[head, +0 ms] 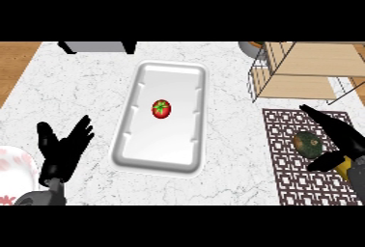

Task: Pick the squash from the placemat and place it in the tiered shelf

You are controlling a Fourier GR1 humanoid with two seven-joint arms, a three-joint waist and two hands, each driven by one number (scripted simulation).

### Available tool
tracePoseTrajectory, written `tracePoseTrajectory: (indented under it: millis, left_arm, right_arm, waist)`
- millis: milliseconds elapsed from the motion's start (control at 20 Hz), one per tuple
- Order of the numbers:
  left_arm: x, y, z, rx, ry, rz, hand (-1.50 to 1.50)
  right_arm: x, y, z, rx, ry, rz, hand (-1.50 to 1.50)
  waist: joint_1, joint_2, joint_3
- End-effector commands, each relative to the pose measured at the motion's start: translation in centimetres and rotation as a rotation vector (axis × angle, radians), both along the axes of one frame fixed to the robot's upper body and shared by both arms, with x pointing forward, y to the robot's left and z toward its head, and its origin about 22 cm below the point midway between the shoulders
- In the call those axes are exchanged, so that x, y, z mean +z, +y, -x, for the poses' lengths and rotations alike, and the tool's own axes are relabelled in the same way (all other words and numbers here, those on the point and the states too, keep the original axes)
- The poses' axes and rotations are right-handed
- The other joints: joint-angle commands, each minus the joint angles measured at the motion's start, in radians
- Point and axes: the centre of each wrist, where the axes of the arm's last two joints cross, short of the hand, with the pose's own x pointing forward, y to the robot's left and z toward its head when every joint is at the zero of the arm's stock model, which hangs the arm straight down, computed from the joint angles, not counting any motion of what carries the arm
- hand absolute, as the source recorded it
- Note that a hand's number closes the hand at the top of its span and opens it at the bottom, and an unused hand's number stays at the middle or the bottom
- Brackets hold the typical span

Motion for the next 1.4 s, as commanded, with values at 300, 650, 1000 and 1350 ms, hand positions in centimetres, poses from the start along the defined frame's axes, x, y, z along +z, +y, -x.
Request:
tracePoseTrajectory:
  millis: [300,650,1000,1350]
  left_arm:
    - [-0.5,0.2,2.1,-0.004,-0.016,-0.004,0.0]
    - [-0.3,-0.6,-0.2,0.01,-0.007,-0.003,0.0]
    - [0.2,-0.7,1.0,0.007,0.009,0.003,0.0]
    - [-0.6,0.1,0.6,0.018,-0.003,-0.004,0.0]
  right_arm:
    - [-2.1,1.3,-1.9,0.028,-0.017,-0.038,-1.5]
    - [-4.9,2.5,-0.1,0.266,0.07,0.039,1.5]
    - [-3.7,3.1,-0.2,0.312,-0.031,-0.071,1.5]
    - [1.0,8.6,1.7,0.182,-0.089,-0.164,1.5]
  waist:
    - [0.004,0.0,0.0]
    - [0.0,0.0,0.0]
    - [-0.001,-0.002,0.0]
    - [-0.018,-0.006,-0.002]
